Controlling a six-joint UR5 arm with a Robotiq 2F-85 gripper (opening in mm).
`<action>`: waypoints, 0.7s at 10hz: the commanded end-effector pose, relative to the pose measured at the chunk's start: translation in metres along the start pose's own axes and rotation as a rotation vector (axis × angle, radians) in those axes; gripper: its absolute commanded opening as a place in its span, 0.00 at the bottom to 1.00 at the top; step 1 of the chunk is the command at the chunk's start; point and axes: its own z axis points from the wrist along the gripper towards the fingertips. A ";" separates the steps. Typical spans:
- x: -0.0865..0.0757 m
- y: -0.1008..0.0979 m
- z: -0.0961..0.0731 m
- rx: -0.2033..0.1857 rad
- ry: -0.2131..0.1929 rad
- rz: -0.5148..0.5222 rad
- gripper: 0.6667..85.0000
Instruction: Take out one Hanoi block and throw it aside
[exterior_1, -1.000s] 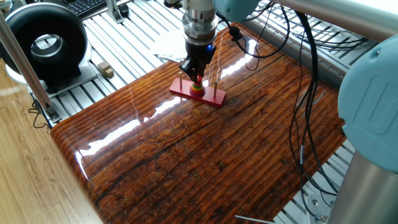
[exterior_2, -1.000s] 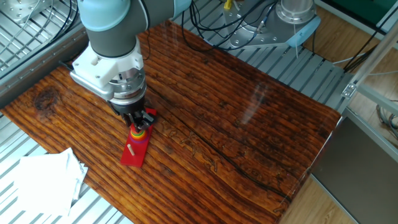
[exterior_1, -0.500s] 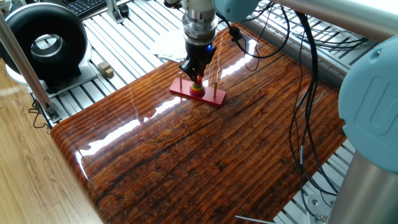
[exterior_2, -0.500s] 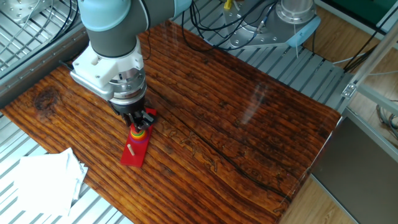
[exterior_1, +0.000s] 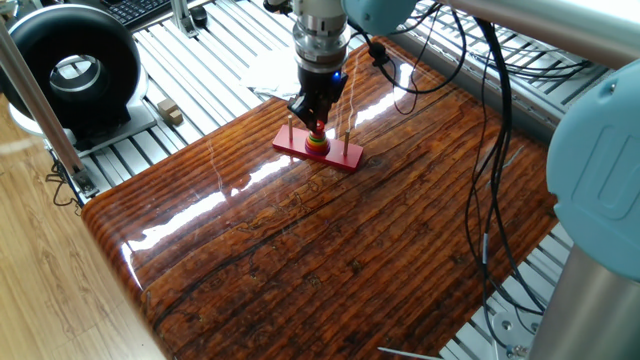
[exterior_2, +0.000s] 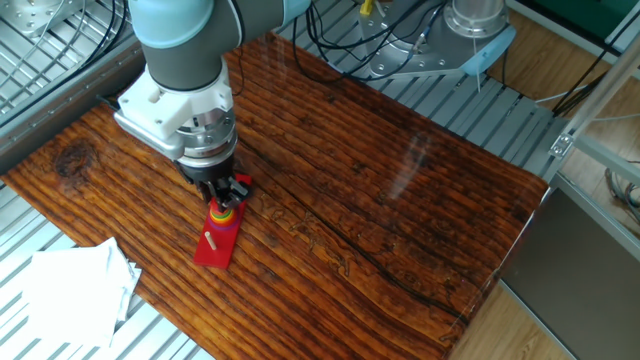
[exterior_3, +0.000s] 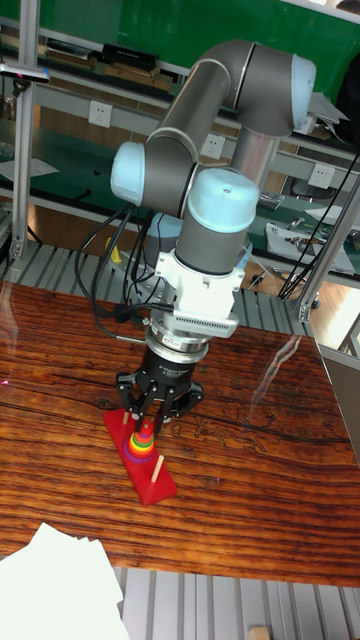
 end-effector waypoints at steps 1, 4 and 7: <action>-0.002 0.001 -0.008 0.003 -0.006 0.012 0.15; -0.005 0.001 -0.025 0.012 -0.004 0.021 0.13; -0.007 0.013 -0.029 -0.002 -0.013 0.034 0.12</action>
